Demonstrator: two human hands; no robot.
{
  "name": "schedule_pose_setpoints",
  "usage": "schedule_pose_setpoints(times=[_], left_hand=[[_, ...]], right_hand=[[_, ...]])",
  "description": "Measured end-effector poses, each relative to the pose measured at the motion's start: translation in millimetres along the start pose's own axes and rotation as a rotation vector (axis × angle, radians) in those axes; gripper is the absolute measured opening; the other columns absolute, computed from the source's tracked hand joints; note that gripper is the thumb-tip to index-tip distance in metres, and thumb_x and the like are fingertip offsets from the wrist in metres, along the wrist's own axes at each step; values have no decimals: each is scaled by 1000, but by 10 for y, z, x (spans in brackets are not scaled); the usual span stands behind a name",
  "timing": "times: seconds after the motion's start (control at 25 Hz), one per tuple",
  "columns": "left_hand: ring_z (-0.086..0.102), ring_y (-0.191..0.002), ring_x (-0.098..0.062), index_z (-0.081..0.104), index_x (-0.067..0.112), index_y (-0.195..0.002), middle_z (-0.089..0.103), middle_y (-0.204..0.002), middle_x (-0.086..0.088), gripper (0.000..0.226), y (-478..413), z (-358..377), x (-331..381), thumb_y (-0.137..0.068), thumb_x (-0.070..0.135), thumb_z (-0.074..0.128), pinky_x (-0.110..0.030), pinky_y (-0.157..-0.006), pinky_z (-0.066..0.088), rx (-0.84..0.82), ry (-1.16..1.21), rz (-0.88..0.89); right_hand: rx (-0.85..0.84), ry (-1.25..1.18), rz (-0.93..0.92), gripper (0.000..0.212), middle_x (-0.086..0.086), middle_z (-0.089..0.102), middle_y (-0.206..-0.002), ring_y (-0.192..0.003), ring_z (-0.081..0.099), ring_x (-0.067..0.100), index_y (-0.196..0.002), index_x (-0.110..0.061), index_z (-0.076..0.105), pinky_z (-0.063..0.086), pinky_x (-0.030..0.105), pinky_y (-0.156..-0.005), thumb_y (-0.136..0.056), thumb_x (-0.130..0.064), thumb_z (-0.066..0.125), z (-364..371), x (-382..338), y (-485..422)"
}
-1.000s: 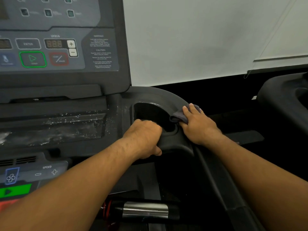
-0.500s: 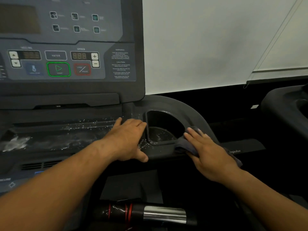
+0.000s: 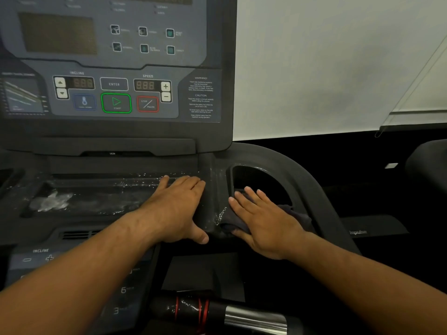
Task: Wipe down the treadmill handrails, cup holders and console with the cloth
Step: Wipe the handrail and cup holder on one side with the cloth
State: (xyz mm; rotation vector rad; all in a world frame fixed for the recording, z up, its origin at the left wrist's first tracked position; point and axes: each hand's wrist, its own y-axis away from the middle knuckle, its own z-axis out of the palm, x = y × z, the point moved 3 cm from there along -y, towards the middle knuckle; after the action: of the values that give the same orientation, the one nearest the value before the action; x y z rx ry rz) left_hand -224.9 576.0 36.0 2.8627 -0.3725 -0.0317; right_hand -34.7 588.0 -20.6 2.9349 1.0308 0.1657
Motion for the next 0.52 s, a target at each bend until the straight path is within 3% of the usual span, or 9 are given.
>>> schedule_pose_setpoints(times=[0.12, 0.24, 0.32, 0.44, 0.52], left_hand=[[-3, -150, -17, -1, 18, -155, 2, -163, 2, 128, -12, -5, 74, -65, 71, 71, -48, -121, -2, -15, 0, 13], [-6, -150, -17, -4, 17, -155, -1, -163, 3, 130, -9, -9, 83, -64, 73, 71, -49, -121, -3, -43, -14, 18], [-10, -149, -17, -6, 16, -155, -4, -163, 2, 131, 17, -13, 48, -64, 72, 70, -48, -121, -5, -64, -11, 4], [-15, -149, -17, -9, 16, -154, -8, -163, 2, 131, 76, -48, -32, -66, 71, 71, -48, -121, -6, -104, -9, -27], [-18, -148, -17, -11, 16, -154, -12, -163, 2, 132, 109, -71, -89, -67, 70, 71, -49, -120, -7, -136, -7, -46]], right_hand=[[44, -70, 61, 72, 10, -3, -162, -149, -3, 27, -155, -17, 8, -6, 37, -116, -94, -56, 18, 43, -104, 104], [53, 12, -89, 66, 10, 26, -158, -145, 22, 30, -148, -17, 32, 15, 48, -113, -93, -54, 32, 140, -103, 322], [37, 3, -51, 64, 6, 31, -156, -144, 21, 28, -147, -21, 35, 22, 51, -114, -94, -55, 29, 113, -157, 285], [42, -167, 82, 65, 0, 0, -163, -147, -12, 22, -154, -22, 11, -2, 45, -120, -98, -53, 17, 26, -361, -10], [7, -246, 155, 62, -3, -7, -163, -146, -19, 20, -155, -22, 5, -11, 42, -118, -101, -51, 17, -7, -375, -214]])
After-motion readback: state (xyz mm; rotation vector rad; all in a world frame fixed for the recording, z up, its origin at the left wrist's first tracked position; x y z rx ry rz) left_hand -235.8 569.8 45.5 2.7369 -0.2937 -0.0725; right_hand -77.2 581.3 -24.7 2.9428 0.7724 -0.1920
